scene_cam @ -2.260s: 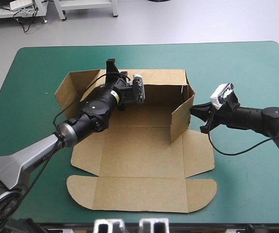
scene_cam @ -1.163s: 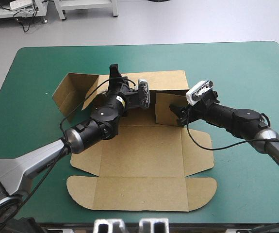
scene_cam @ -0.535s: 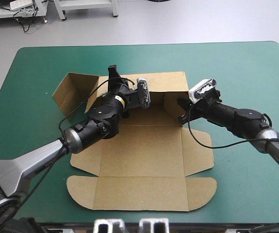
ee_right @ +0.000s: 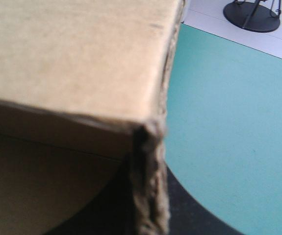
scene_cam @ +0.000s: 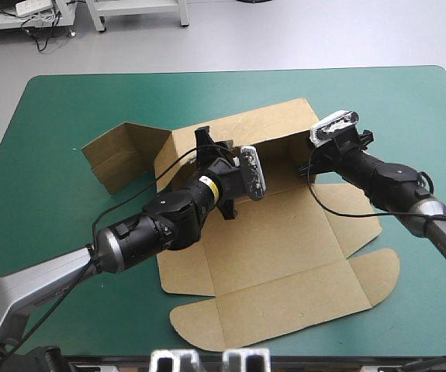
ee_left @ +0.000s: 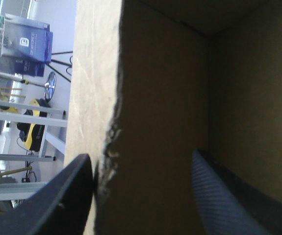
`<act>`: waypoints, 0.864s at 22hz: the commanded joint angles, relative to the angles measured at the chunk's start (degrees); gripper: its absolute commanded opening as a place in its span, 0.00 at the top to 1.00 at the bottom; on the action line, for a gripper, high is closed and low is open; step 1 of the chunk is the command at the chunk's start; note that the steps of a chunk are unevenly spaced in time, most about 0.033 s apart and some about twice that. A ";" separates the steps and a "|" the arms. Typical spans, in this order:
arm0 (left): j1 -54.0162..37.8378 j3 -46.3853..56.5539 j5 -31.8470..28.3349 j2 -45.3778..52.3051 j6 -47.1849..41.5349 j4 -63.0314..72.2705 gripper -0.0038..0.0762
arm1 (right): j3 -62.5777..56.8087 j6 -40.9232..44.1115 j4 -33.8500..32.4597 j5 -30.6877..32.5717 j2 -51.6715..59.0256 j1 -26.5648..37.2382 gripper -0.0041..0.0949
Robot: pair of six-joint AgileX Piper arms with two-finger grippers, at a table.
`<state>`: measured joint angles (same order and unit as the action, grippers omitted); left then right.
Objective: Fold the box
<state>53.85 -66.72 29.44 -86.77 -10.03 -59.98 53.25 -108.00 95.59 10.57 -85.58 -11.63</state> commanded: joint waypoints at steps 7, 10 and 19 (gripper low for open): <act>2.49 -1.47 2.61 14.71 -1.81 7.81 0.95 | 2.18 -2.05 -0.34 -6.91 2.44 0.10 0.98; -1.16 -1.47 5.16 16.42 -1.99 7.56 0.93 | 2.18 -2.05 -2.36 -5.75 3.14 0.10 0.98; -37.34 -1.47 -4.29 18.63 -2.14 31.68 0.93 | 4.54 21.71 -32.24 19.38 5.84 9.01 0.98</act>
<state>22.78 -66.61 29.38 -69.86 -12.83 -34.14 54.37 -92.20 69.76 18.50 -81.50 -7.11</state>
